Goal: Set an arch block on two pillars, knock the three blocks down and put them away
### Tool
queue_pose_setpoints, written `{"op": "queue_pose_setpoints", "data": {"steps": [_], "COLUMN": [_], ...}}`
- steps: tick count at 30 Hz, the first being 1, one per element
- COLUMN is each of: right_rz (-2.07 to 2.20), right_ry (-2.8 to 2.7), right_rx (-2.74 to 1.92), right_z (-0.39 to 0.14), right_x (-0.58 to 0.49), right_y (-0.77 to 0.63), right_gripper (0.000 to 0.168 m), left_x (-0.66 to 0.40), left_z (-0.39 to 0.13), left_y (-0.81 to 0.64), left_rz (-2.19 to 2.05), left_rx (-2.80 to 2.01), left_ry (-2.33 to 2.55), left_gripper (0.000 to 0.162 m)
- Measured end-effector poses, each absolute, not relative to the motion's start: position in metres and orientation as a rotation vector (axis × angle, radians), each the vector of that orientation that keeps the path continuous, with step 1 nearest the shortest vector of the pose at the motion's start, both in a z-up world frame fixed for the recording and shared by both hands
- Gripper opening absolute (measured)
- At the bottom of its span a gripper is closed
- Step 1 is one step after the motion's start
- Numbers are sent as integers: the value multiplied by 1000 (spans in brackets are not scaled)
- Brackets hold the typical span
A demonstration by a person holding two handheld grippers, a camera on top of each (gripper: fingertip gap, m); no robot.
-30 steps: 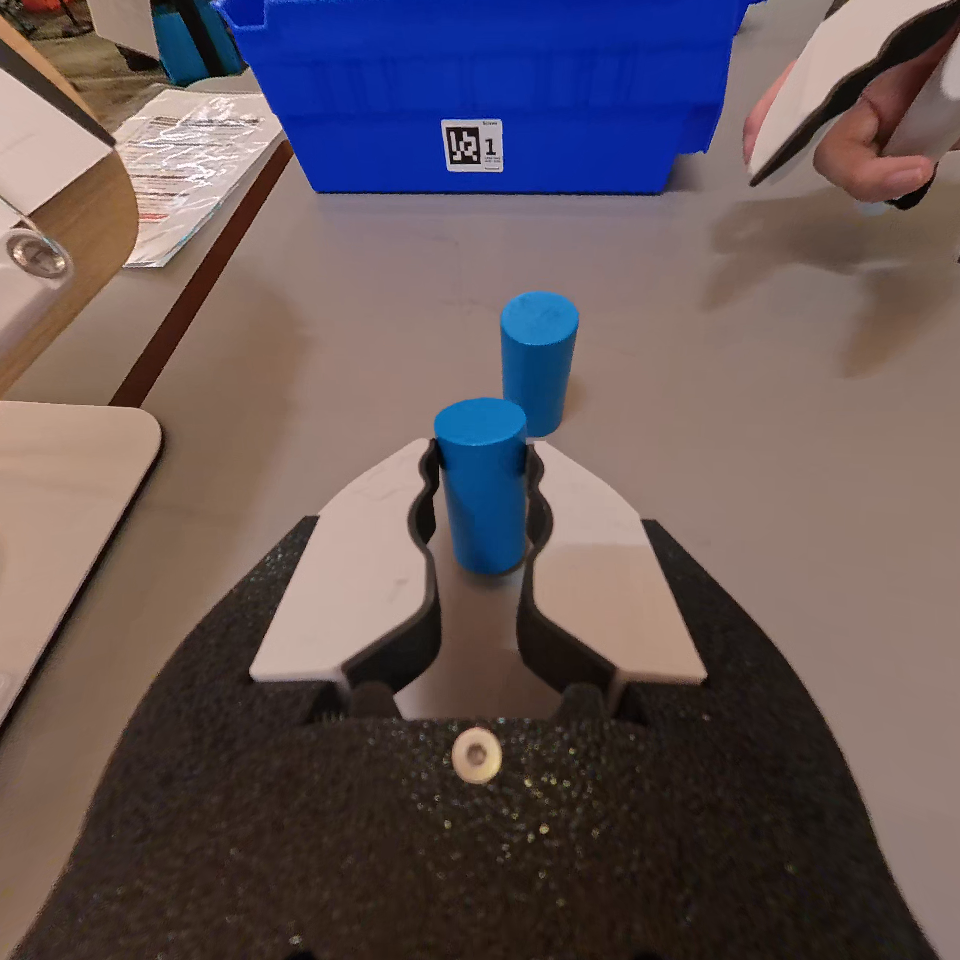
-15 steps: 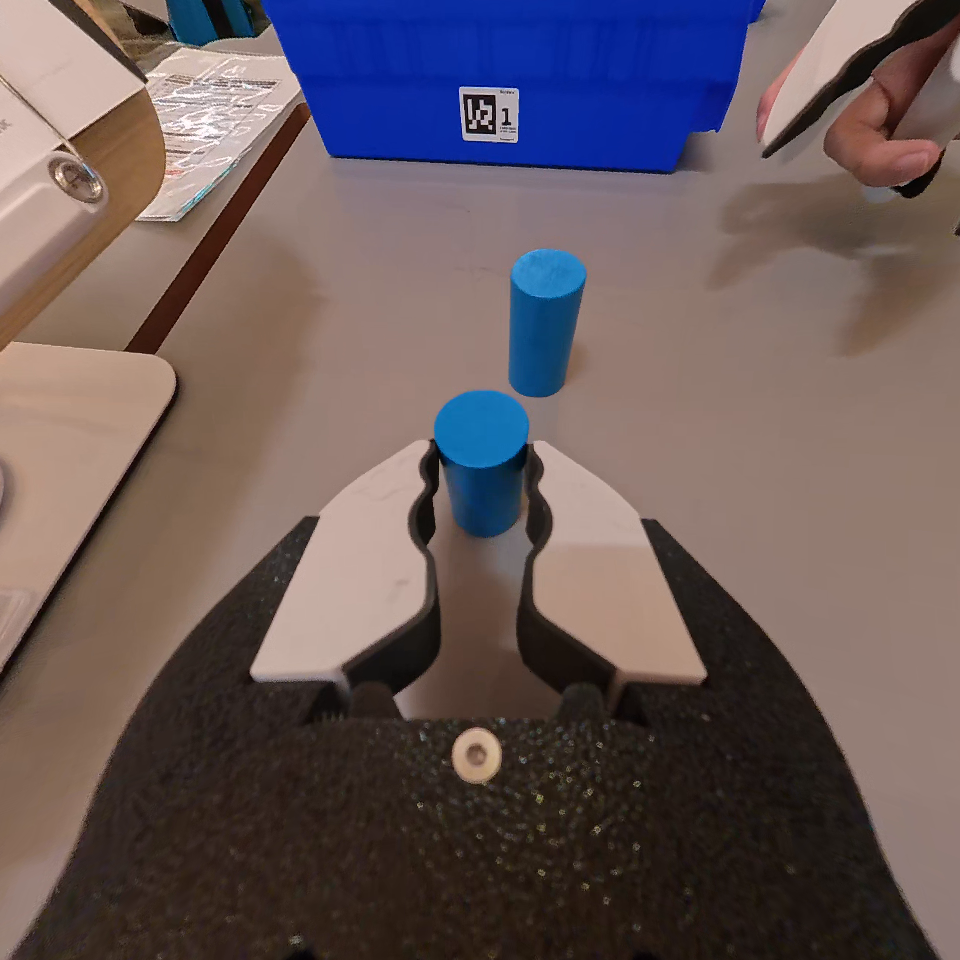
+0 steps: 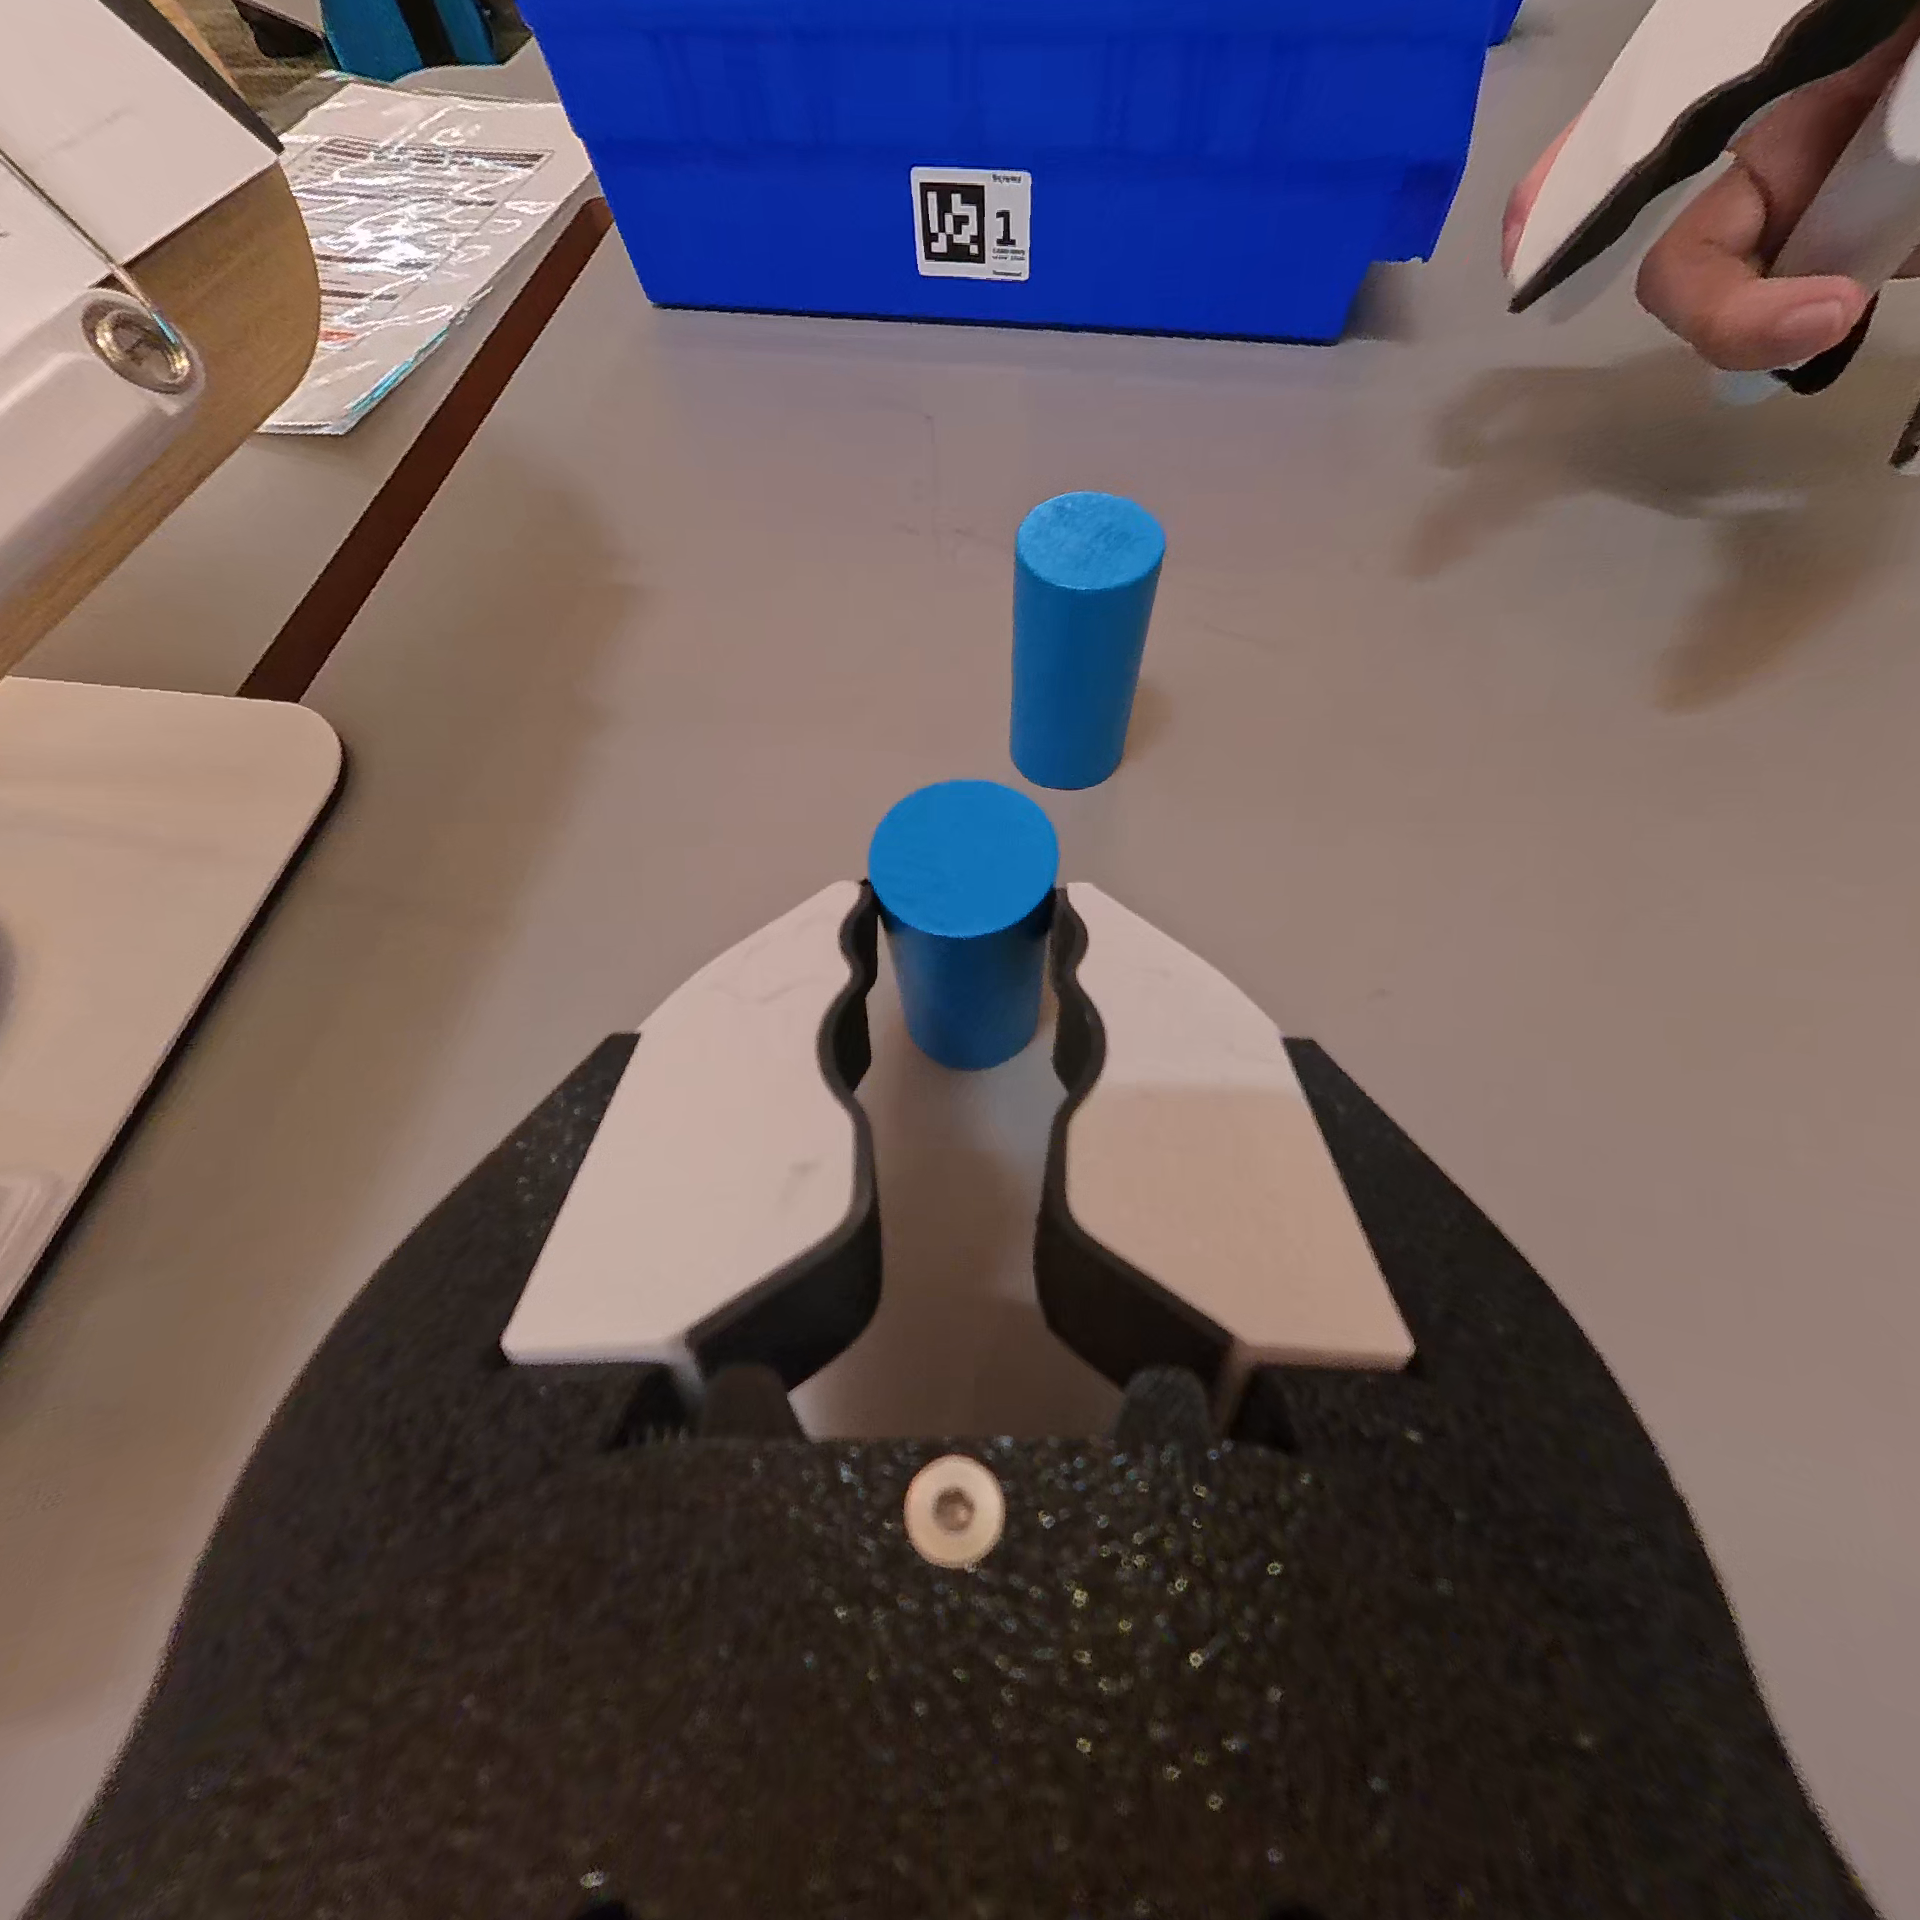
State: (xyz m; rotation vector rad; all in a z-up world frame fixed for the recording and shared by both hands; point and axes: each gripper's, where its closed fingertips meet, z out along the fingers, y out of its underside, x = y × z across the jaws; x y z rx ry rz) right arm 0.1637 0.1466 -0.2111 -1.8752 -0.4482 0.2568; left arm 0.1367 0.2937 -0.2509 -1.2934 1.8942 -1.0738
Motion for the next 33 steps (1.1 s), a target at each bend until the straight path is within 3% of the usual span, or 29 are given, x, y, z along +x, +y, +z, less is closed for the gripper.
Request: {"op": "queue_pose_setpoints", "data": {"steps": [19, 25, 29, 33], "right_rz": [264, 259, 255, 247], "right_ry": [-457, -457, -460, -463], "right_rx": [-1892, -1894, -1883, -1874], "right_z": [-216, -214, -210, -205], "right_x": [159, 159, 159, 159], "right_y": [150, 150, 147, 145], "right_gripper": [68, 68, 68, 68], "left_x": [133, 135, 130, 110], "left_z": [-252, -256, -236, -171], "left_y": [290, 292, 292, 300], "left_rz": [-1063, -975, -993, -1023], "left_rx": [-1292, -1281, -1236, -1175], "left_ry": [1906, 1912, 1842, 1657], "left_gripper": [31, 43, 49, 53]}}
